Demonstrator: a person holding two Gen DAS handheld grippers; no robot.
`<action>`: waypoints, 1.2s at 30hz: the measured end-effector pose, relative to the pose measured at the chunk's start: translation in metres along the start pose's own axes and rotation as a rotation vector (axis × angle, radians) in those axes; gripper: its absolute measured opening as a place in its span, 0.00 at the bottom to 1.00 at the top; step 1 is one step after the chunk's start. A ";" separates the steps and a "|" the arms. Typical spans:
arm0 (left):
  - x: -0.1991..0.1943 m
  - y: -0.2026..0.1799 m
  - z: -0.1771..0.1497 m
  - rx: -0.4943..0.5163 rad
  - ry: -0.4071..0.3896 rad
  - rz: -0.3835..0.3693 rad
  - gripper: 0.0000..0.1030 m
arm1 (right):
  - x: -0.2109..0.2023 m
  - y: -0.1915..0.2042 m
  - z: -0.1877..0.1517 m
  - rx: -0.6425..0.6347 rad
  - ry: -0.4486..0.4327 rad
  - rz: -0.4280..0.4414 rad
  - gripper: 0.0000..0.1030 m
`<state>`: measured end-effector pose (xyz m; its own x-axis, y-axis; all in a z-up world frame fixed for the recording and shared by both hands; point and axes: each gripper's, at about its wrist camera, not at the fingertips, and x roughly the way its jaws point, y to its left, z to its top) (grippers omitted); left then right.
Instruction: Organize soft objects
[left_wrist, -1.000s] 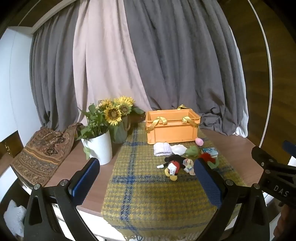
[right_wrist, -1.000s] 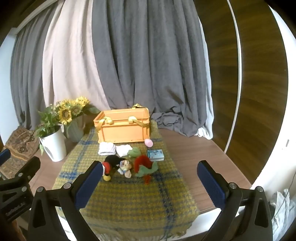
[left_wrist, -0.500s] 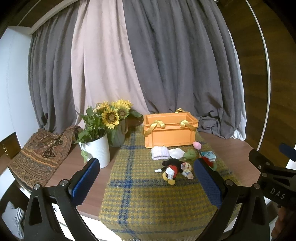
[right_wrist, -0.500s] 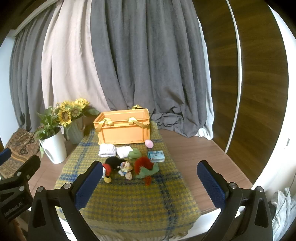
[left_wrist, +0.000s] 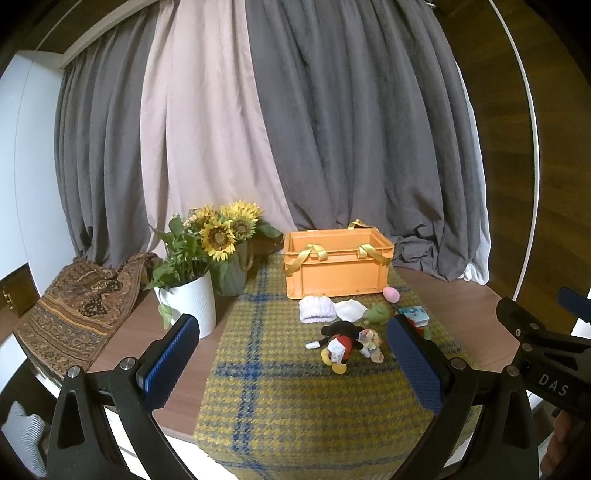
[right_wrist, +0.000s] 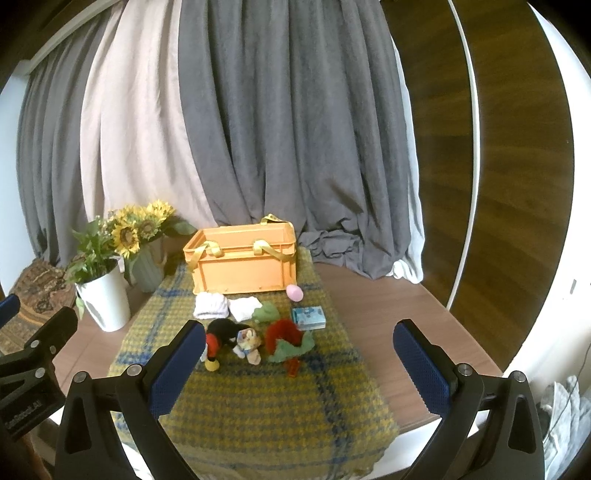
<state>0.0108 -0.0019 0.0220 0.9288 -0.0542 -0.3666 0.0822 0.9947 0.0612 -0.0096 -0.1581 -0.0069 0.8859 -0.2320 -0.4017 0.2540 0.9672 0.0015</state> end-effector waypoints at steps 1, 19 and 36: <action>0.000 0.000 0.000 0.000 0.000 0.001 1.00 | 0.001 0.000 0.001 0.001 0.000 -0.001 1.00; 0.005 -0.002 0.002 0.003 -0.003 -0.003 1.00 | 0.003 -0.002 0.003 0.002 -0.002 -0.009 1.00; 0.007 -0.003 -0.001 -0.003 -0.001 -0.004 1.00 | 0.004 -0.001 0.000 0.001 -0.003 -0.010 1.00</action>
<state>0.0163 -0.0049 0.0182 0.9288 -0.0580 -0.3660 0.0846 0.9948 0.0572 -0.0061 -0.1605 -0.0082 0.8848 -0.2416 -0.3985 0.2629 0.9648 -0.0011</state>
